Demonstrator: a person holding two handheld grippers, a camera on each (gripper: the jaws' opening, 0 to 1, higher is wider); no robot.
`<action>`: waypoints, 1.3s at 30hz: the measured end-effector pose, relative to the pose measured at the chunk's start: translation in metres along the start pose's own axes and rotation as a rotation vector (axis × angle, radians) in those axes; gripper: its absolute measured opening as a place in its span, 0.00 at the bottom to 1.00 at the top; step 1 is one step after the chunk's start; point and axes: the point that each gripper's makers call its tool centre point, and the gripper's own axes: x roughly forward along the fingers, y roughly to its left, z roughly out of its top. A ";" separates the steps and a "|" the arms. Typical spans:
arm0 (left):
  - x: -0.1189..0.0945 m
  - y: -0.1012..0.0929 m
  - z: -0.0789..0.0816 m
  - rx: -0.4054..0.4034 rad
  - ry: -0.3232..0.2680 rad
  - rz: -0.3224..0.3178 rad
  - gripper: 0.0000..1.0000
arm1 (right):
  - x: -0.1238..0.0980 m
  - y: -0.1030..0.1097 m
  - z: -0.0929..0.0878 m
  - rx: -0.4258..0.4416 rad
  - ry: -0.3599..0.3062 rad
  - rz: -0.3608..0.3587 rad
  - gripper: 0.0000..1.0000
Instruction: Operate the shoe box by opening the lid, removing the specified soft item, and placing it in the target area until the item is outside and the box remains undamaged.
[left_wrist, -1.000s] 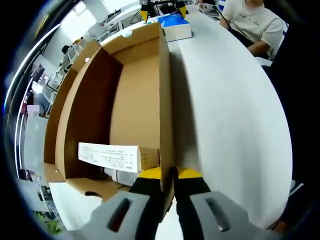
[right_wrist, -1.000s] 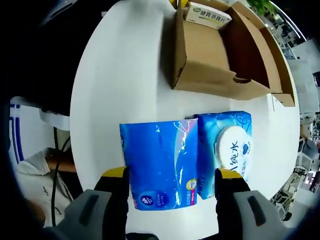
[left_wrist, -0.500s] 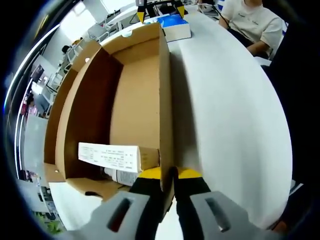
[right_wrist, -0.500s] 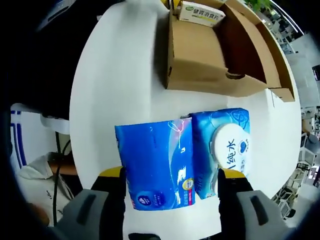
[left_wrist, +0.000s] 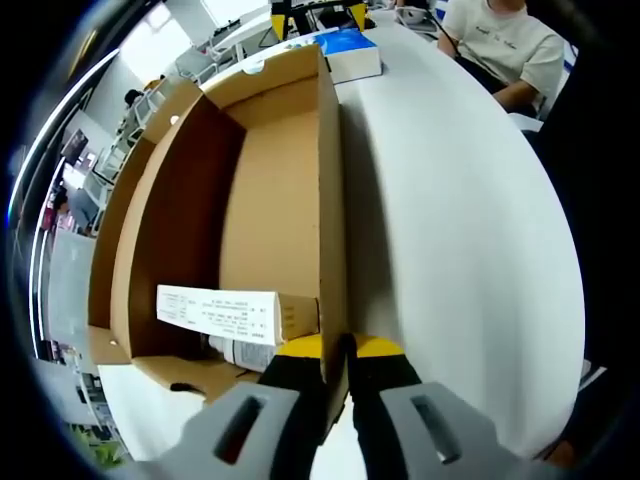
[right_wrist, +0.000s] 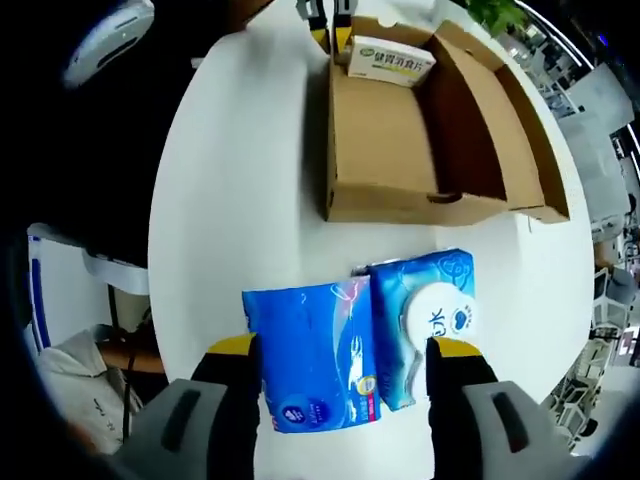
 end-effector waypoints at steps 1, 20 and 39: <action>0.000 0.000 0.000 0.000 0.000 0.000 0.06 | -0.008 -0.004 0.012 -0.004 -0.039 -0.019 0.67; 0.000 0.000 0.001 0.002 -0.003 0.000 0.07 | -0.050 -0.053 0.169 -0.196 -0.273 -0.183 0.60; 0.000 0.000 0.001 0.006 -0.006 0.001 0.07 | 0.004 -0.066 0.274 -0.396 -0.330 -0.135 0.60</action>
